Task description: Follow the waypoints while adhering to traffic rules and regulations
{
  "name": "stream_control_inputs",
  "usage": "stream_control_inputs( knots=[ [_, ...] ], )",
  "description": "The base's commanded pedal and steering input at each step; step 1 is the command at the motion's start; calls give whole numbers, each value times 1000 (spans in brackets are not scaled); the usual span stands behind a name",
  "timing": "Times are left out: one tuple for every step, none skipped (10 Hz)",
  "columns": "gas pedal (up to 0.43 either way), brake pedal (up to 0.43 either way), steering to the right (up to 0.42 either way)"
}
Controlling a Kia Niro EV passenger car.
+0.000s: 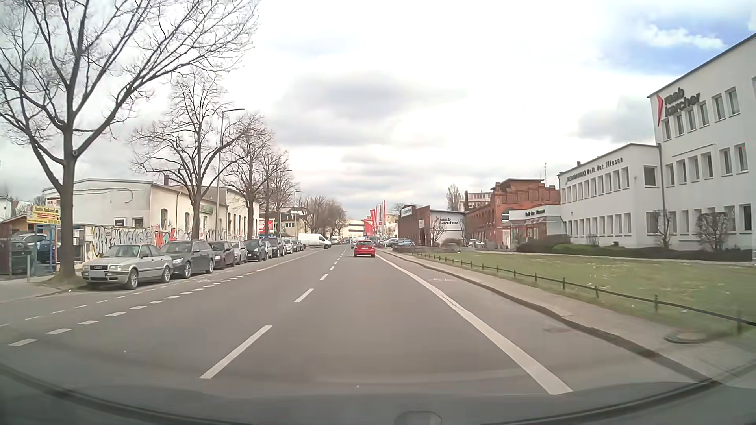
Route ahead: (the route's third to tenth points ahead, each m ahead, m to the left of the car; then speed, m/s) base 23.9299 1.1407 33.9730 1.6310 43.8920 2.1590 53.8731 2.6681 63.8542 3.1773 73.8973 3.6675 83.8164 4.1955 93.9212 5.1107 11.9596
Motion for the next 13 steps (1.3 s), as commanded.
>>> stream_control_inputs(
  knots=[
    [39, 0, -13],
    [39, 0, -12],
    [39, 0, -12],
    [39, 0, -12],
    [39, 0, -11],
    [39, 0, -9],
    [39, 0, -5],
    [39, 0, -5],
    [39, 0, -5],
    [39, 0, -5],
    [39, 0, -5],
    [39, 0, -5],
    [39, 0, -5]
  ],
)
